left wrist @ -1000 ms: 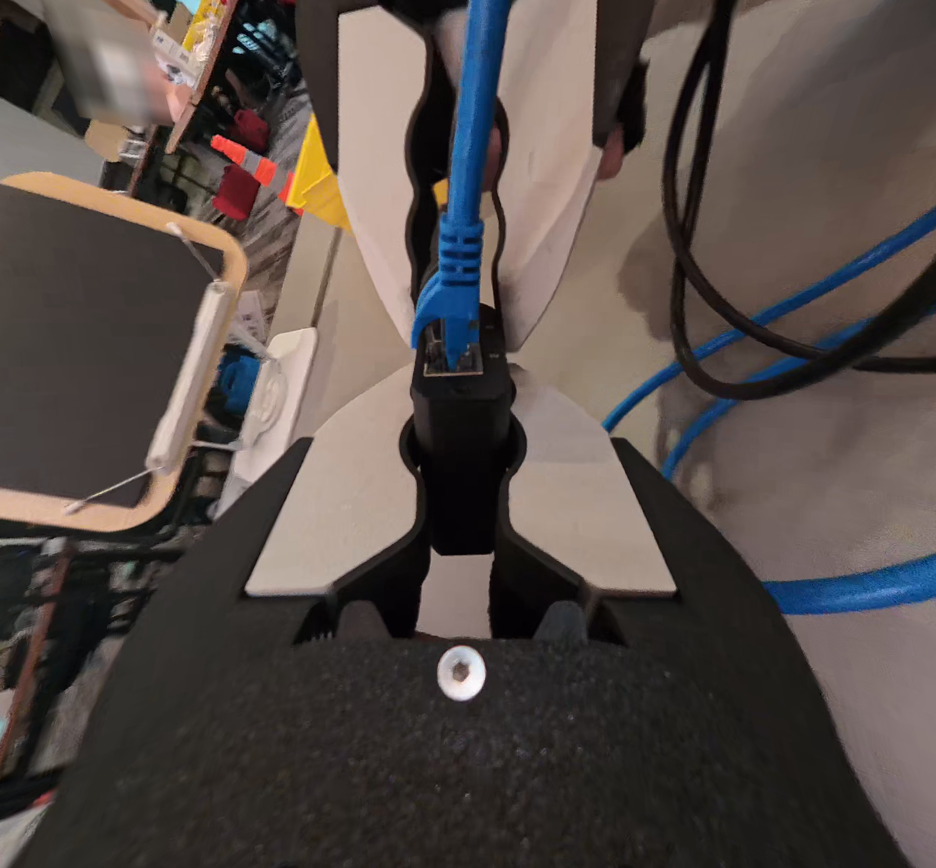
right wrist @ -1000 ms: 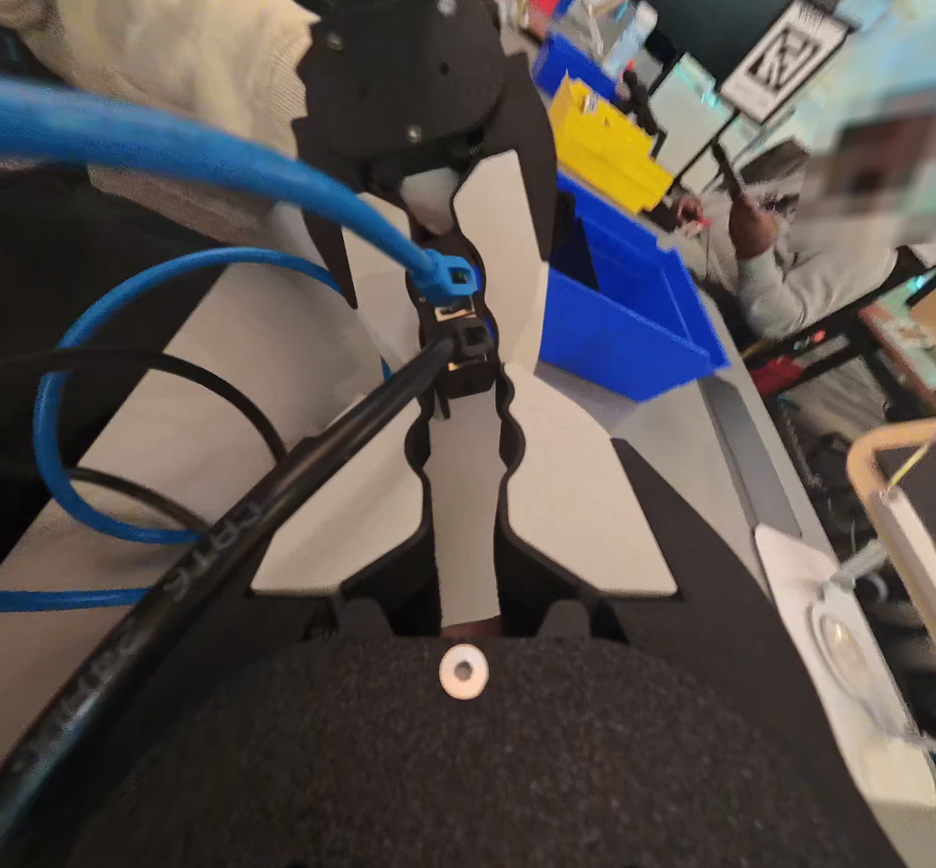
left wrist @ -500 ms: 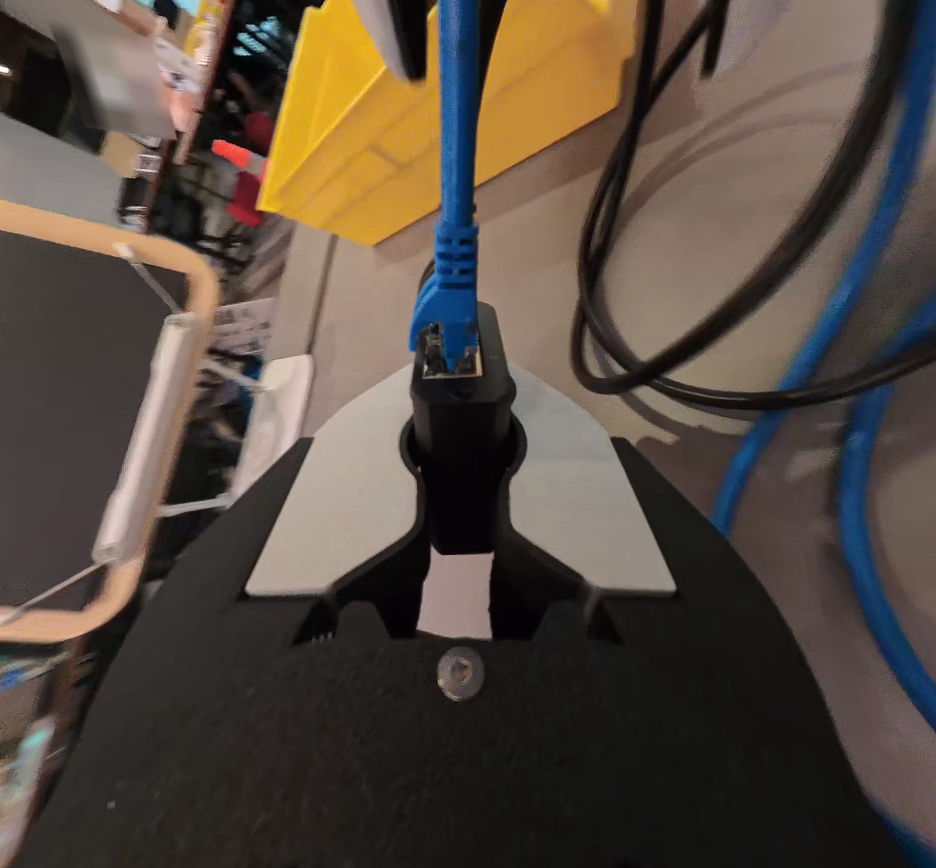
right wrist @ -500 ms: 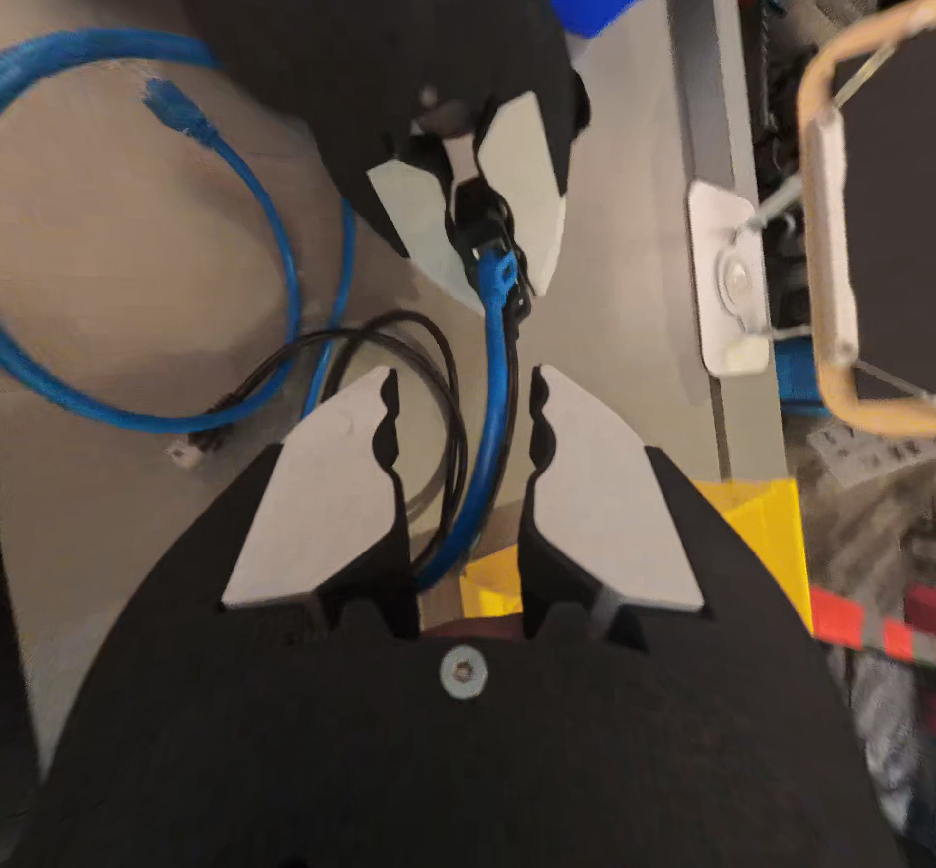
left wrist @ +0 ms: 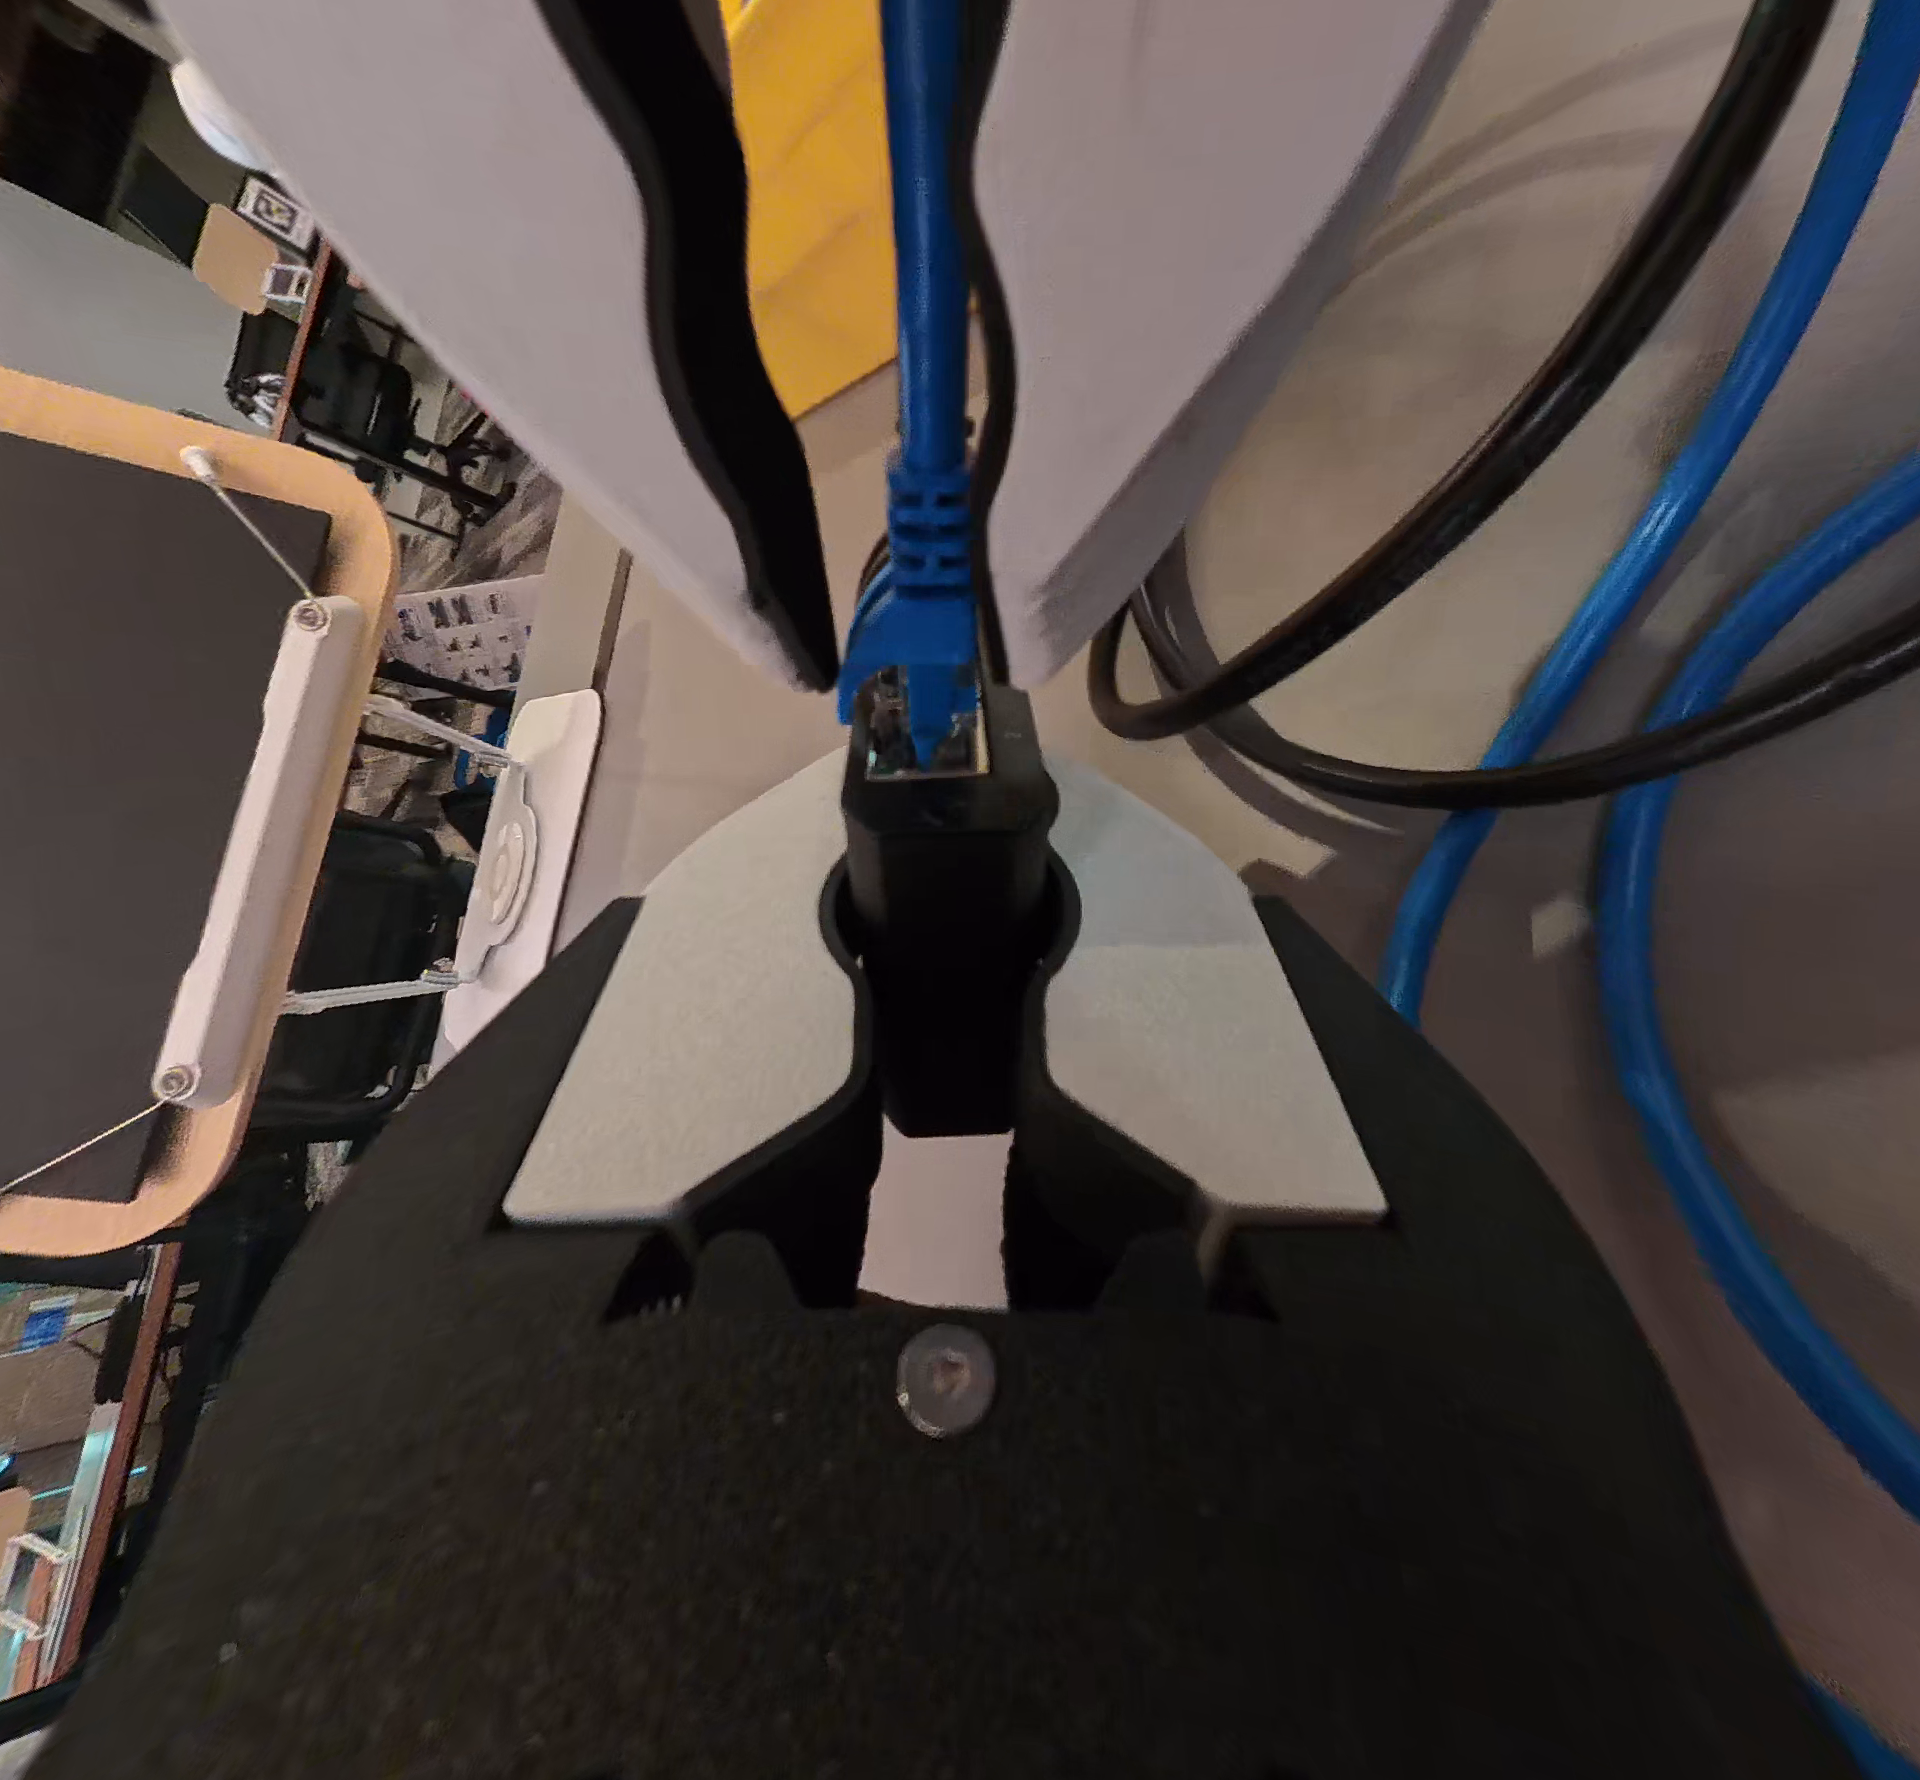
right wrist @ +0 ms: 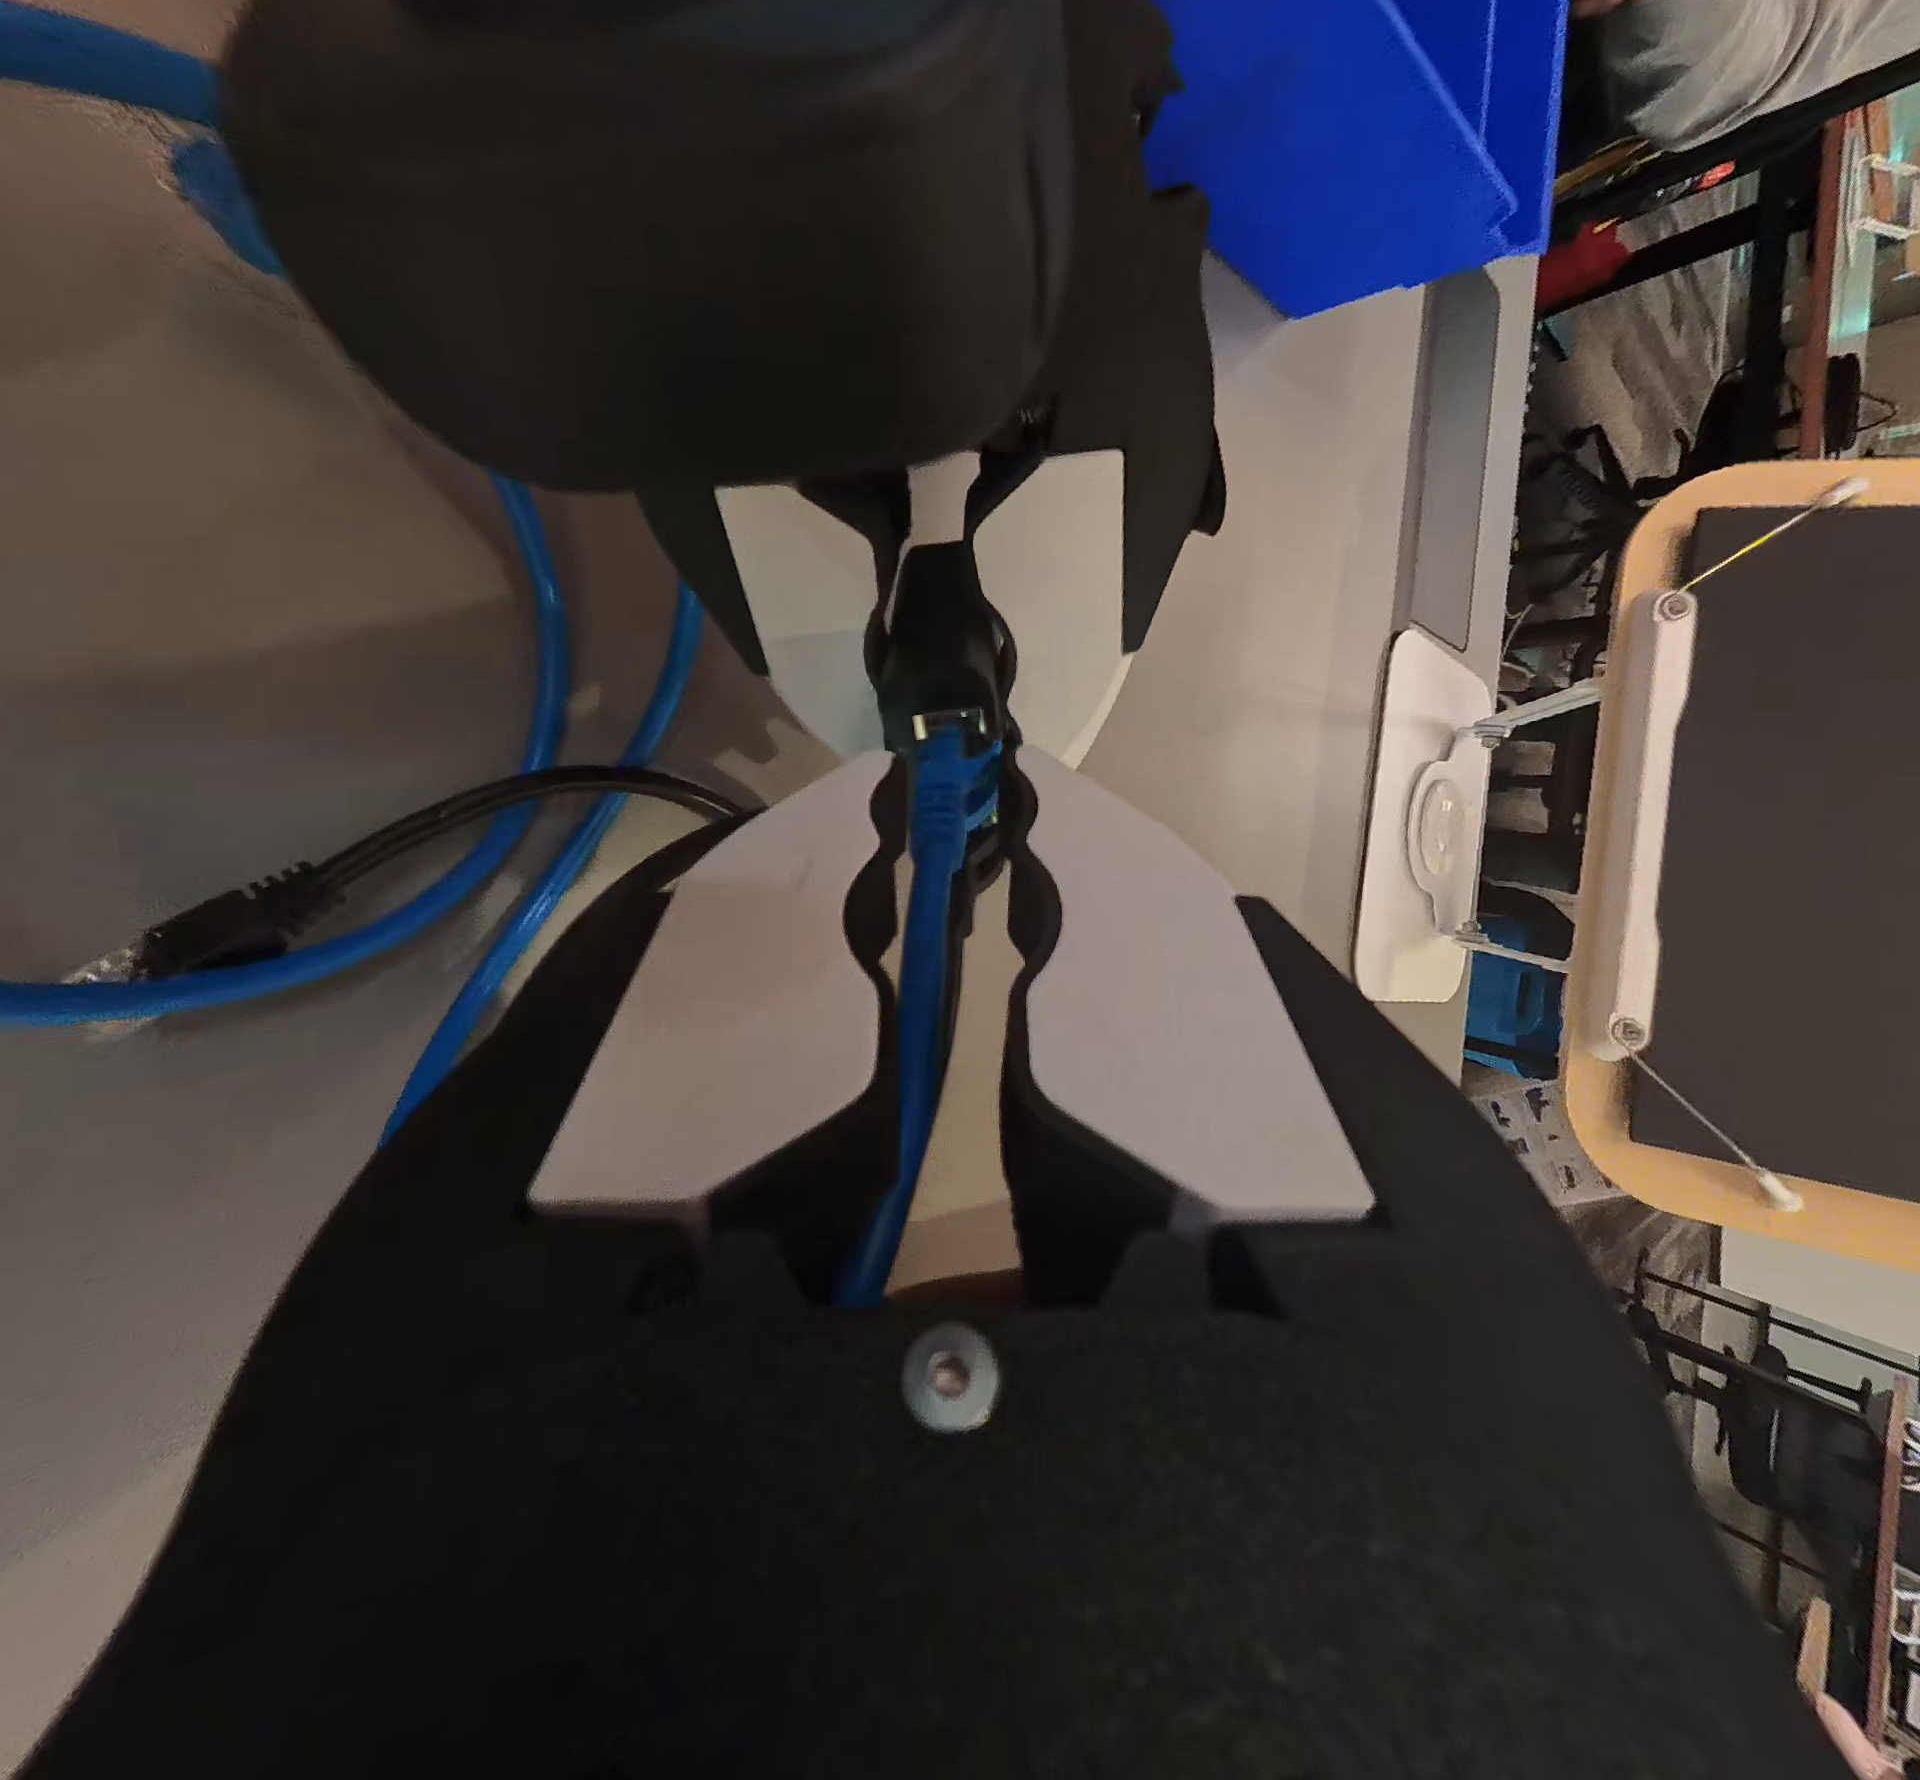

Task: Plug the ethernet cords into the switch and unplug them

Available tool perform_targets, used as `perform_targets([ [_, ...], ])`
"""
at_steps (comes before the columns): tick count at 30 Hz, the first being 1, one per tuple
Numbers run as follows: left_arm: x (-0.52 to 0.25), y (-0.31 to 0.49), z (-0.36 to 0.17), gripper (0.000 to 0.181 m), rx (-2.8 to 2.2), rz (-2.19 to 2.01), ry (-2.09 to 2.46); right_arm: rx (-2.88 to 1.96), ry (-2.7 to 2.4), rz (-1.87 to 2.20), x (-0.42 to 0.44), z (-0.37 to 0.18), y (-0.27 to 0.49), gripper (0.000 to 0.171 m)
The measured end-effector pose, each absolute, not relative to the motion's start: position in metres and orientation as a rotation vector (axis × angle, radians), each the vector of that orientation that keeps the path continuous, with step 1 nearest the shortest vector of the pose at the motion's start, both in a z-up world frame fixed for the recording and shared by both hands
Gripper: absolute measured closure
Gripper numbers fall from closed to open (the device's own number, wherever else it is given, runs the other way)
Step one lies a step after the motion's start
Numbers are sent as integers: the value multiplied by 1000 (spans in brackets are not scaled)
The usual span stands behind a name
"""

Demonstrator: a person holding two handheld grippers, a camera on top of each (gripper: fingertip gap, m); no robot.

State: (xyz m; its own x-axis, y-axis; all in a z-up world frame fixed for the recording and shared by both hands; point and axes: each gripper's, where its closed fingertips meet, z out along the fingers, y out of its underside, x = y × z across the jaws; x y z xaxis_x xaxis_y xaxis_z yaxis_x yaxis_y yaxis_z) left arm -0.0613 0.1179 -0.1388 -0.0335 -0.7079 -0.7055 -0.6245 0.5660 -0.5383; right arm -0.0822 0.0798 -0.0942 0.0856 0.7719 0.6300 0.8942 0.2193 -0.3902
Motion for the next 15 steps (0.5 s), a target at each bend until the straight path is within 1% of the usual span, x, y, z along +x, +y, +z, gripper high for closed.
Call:
perform_targets([
  [15,-64,121,-147,155,-1087,-13,1763,-1539,-1762,-153,-83,-107,80,152],
])
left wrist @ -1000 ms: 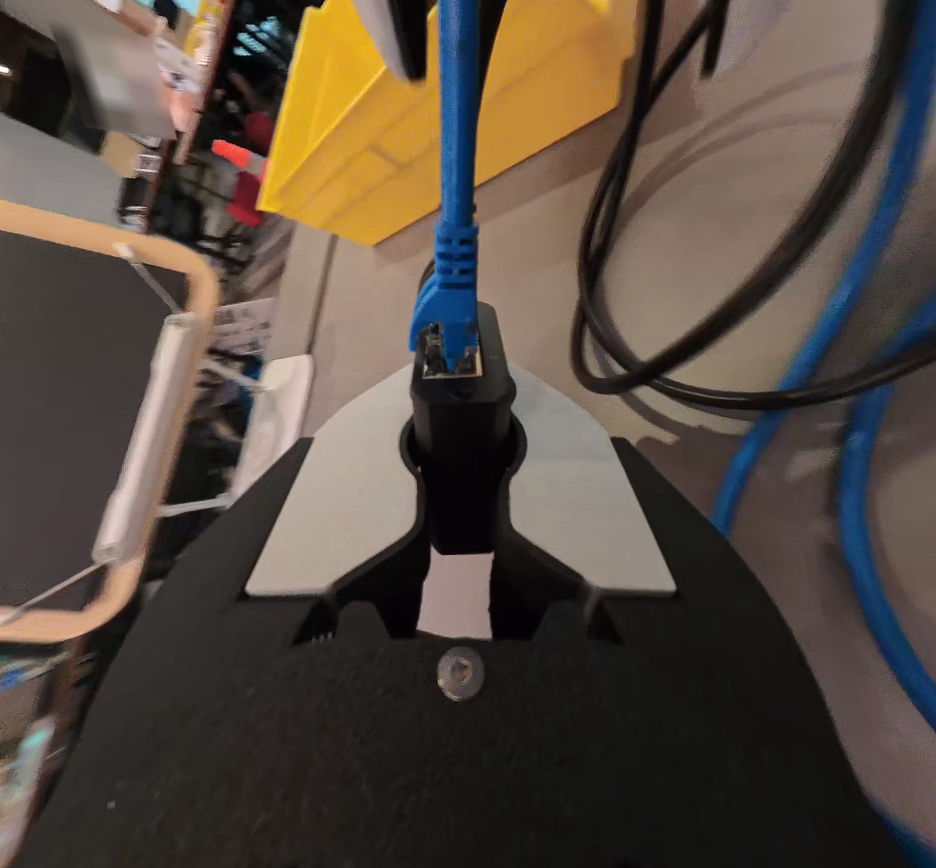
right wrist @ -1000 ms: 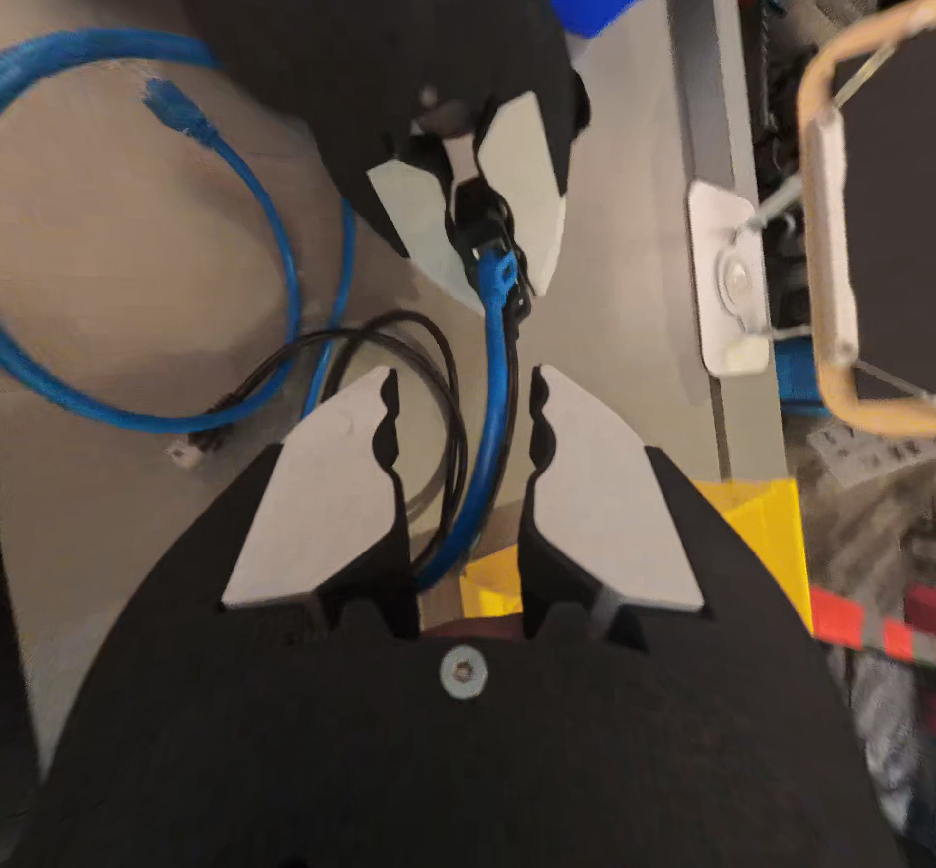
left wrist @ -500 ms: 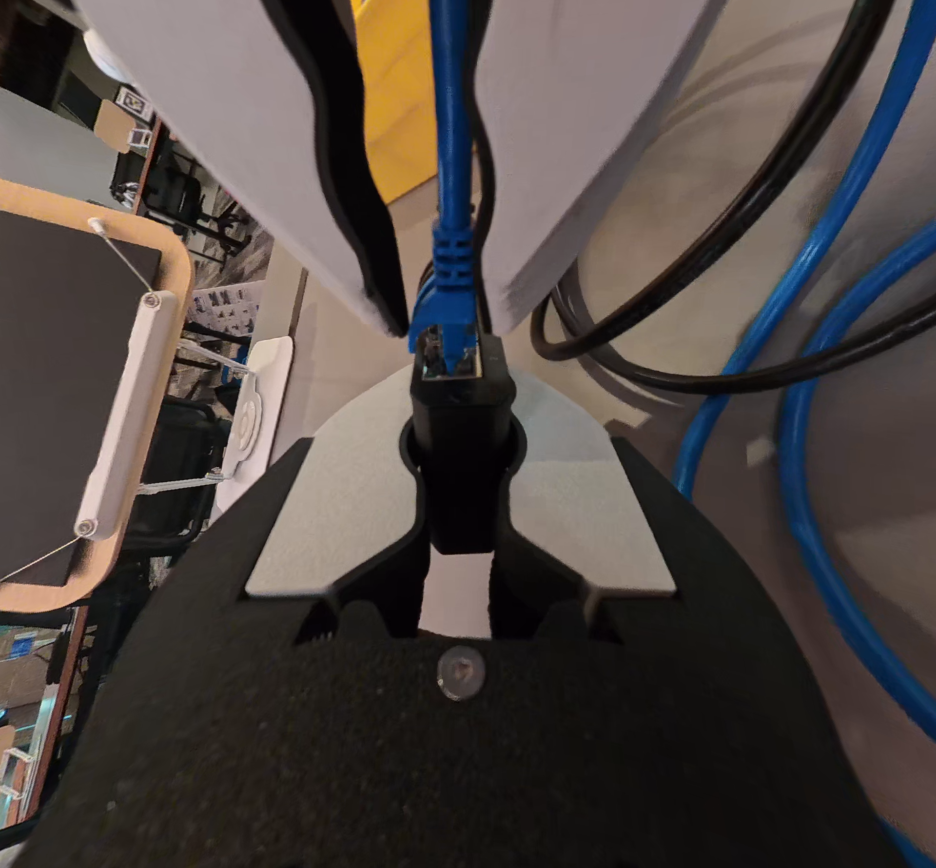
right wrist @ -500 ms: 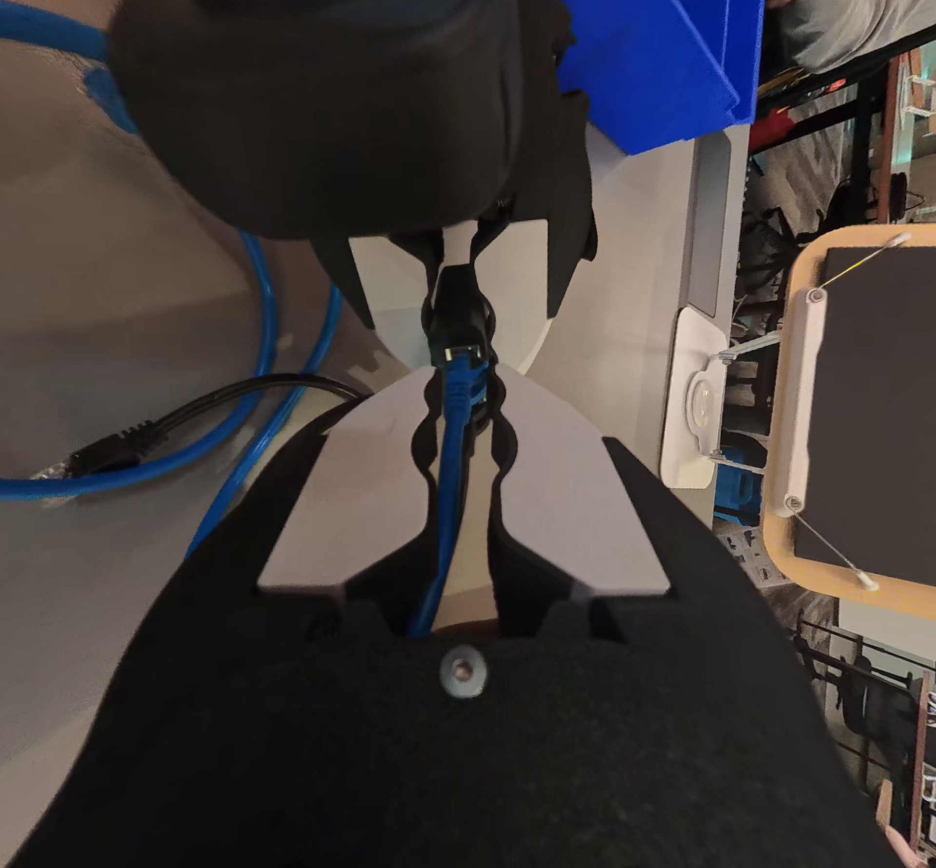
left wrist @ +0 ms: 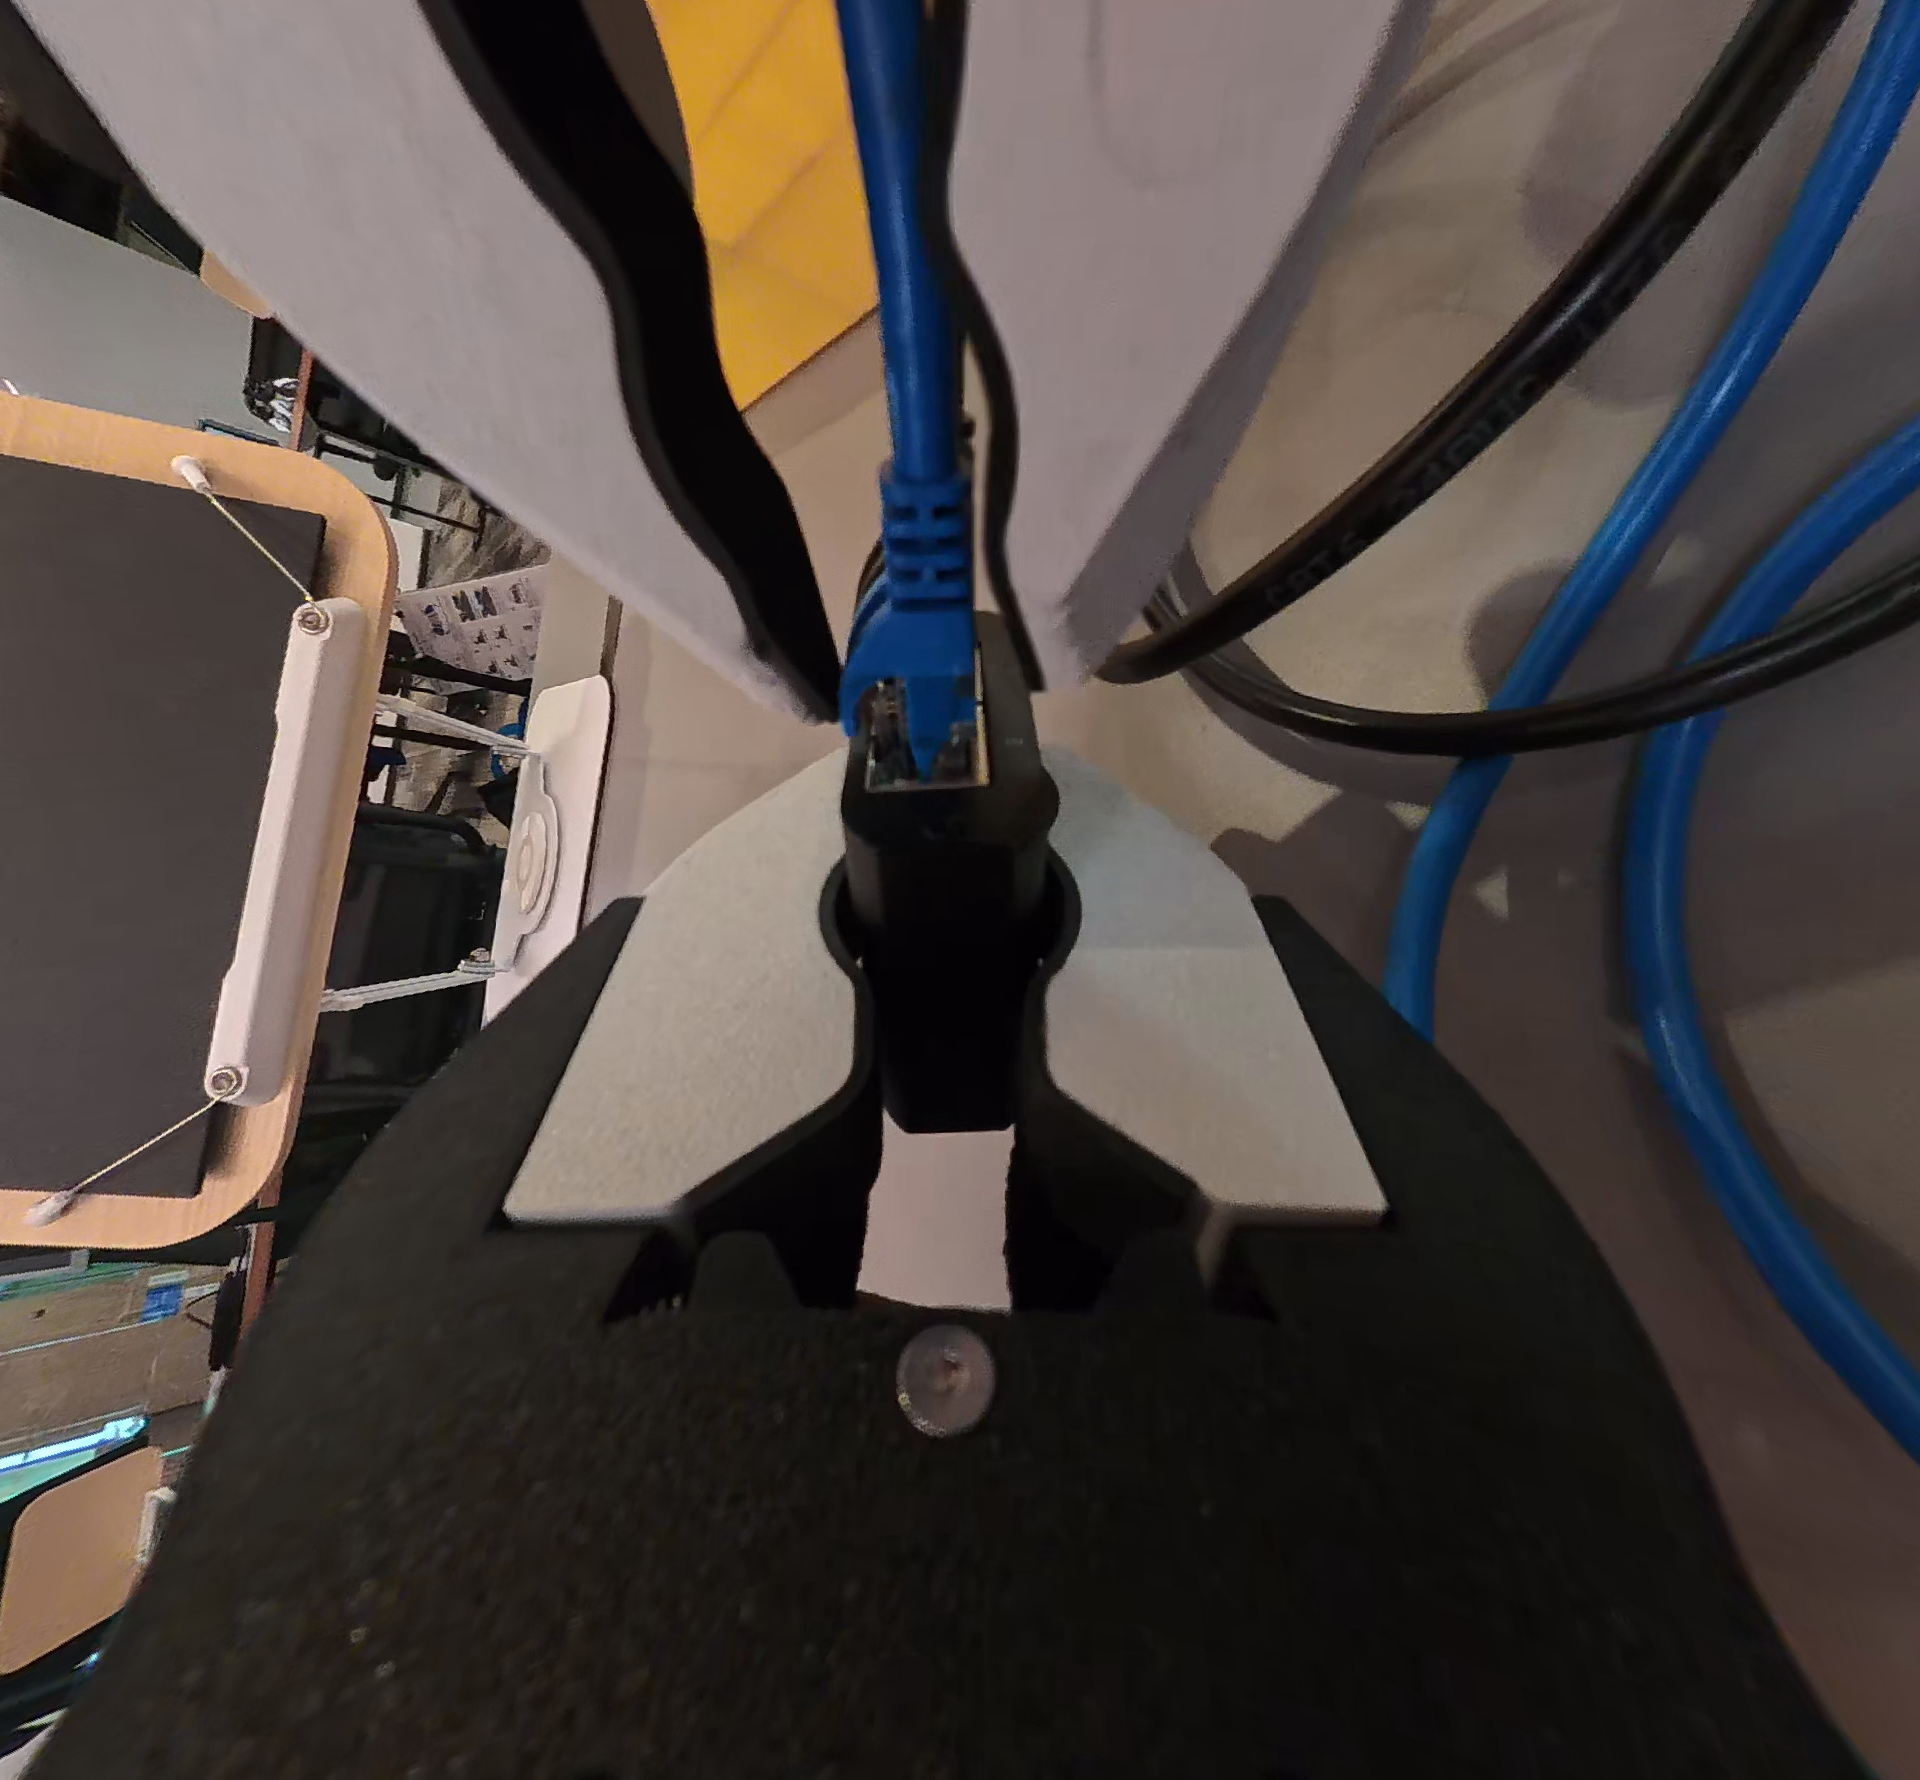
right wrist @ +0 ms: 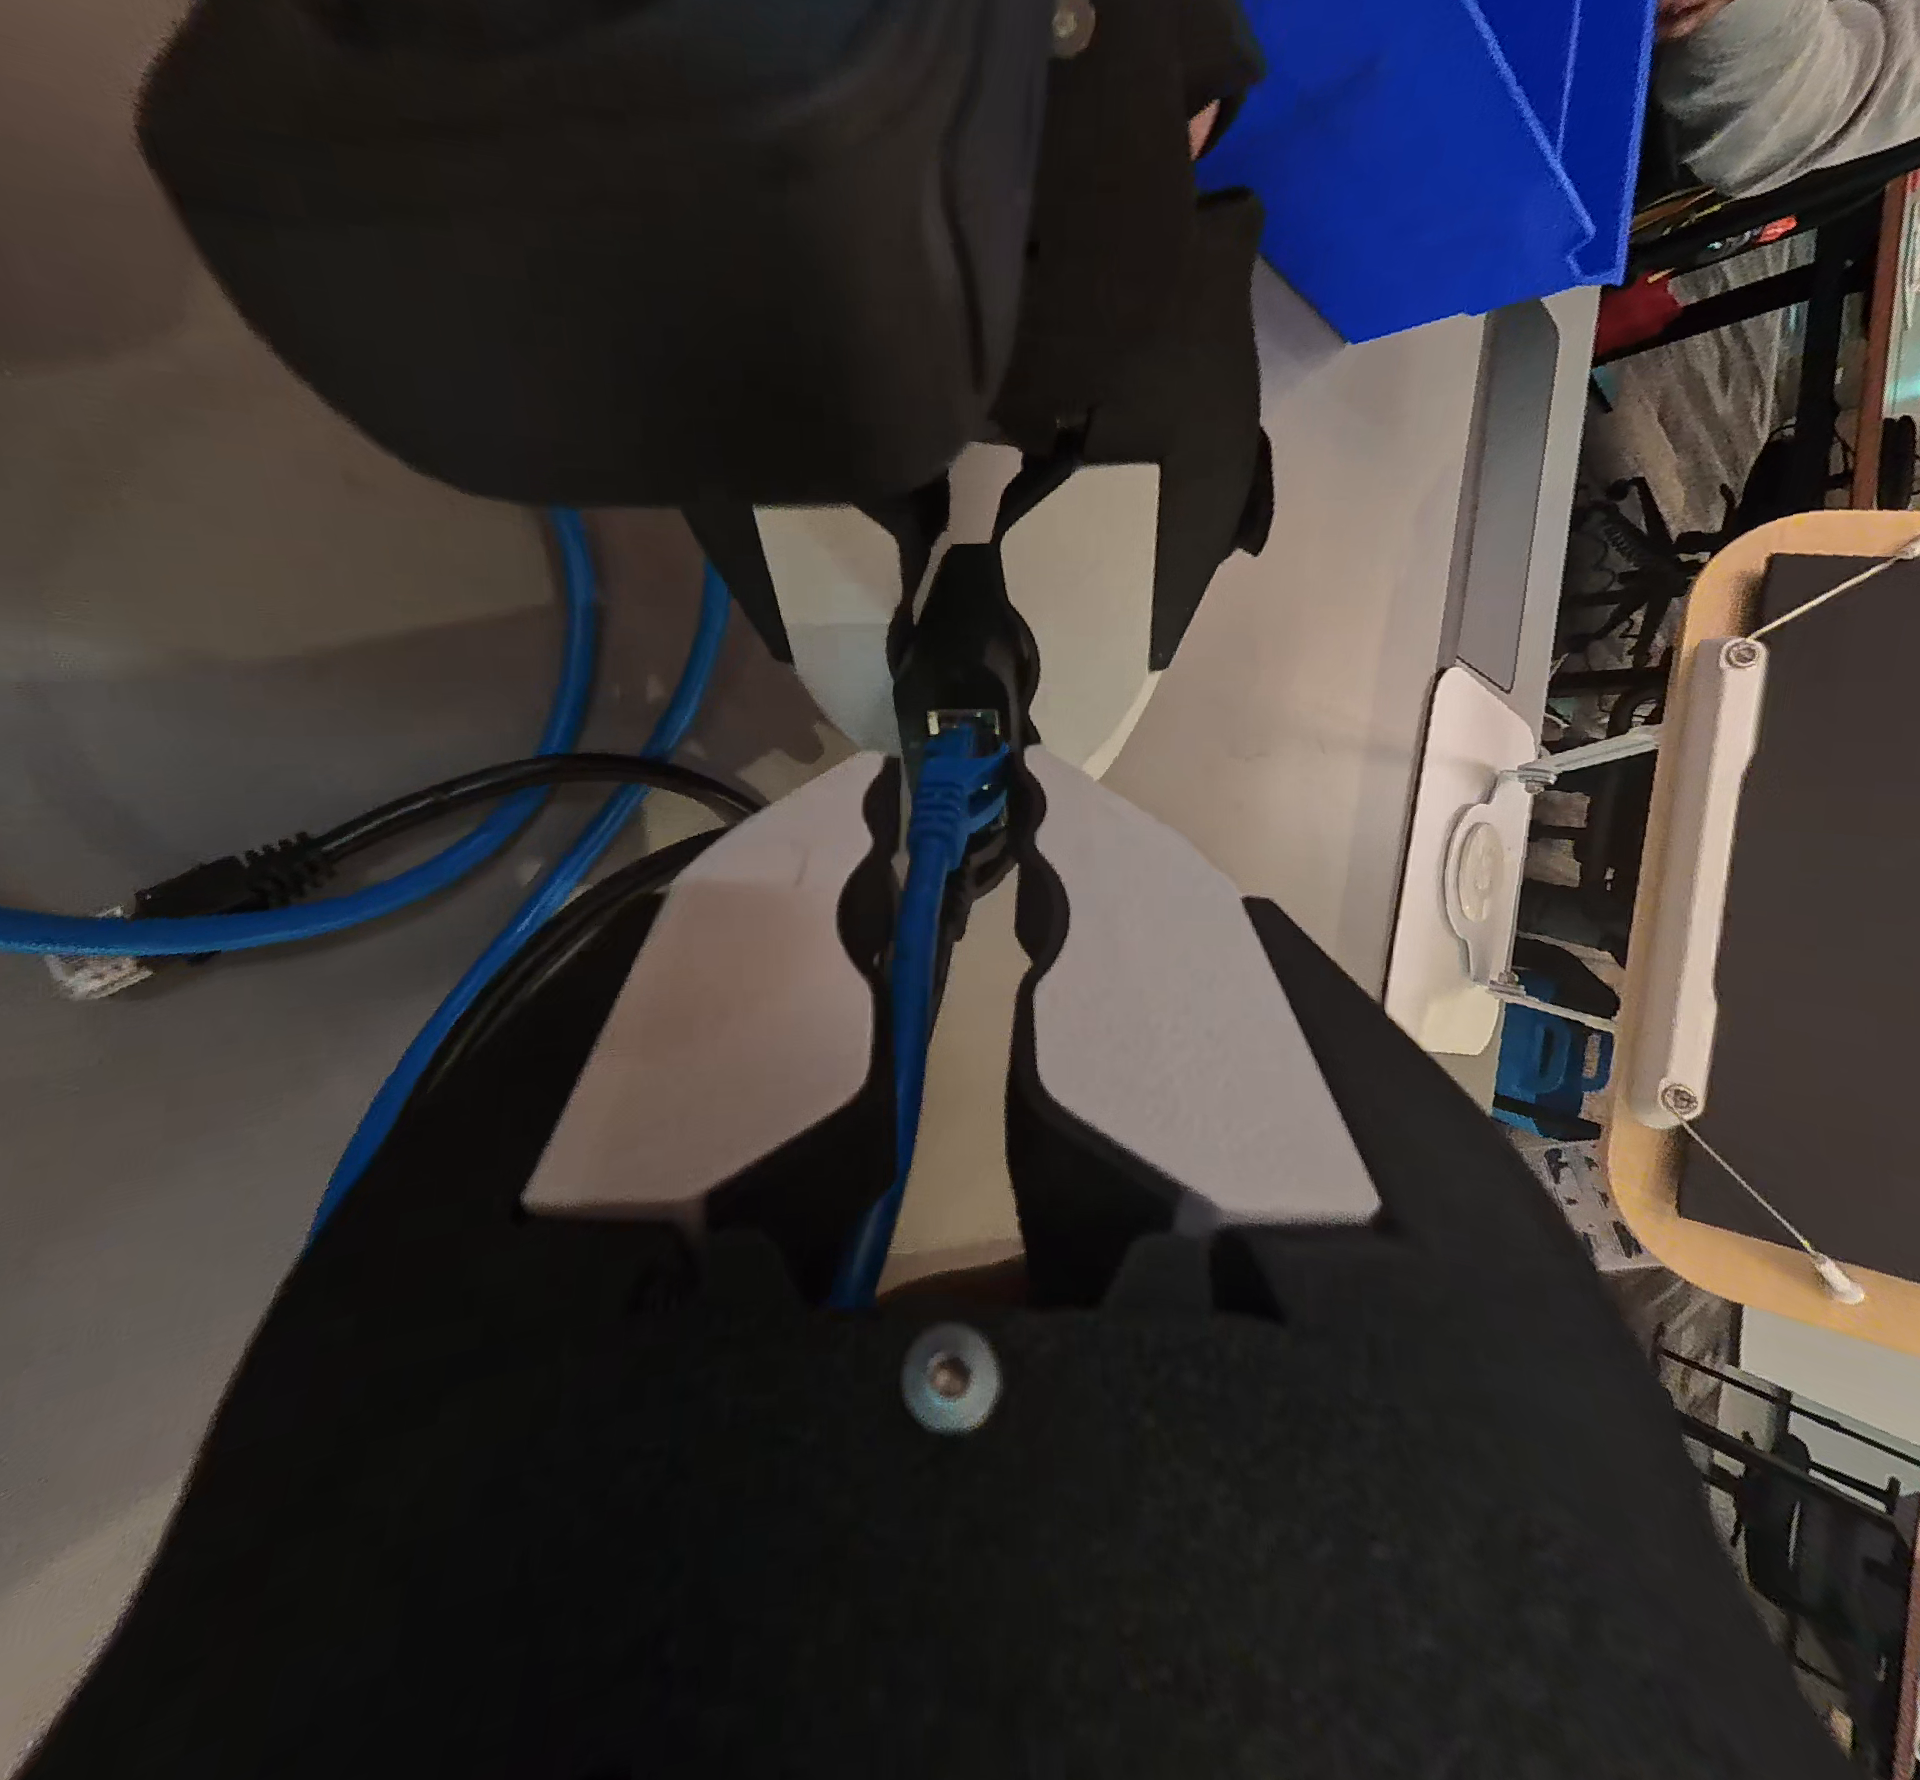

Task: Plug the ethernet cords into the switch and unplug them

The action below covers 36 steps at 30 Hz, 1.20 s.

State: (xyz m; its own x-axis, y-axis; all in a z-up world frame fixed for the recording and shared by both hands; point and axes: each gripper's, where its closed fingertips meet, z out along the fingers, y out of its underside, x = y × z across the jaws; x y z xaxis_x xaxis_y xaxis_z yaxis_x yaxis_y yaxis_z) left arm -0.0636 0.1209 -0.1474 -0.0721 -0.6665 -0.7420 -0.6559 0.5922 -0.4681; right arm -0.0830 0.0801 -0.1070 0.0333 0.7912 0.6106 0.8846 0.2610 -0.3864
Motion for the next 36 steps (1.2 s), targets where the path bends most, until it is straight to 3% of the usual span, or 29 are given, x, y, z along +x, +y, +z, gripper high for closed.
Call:
perform_targets([
  [26,-63,127,-136,151,-1131,-11,1636,-1590,-1707,-132,-84,-108,77,152],
  [36,-66,134,-120,156,-1039,133,1536,-1670,-1430,-33,-81,-87,79,155],
])
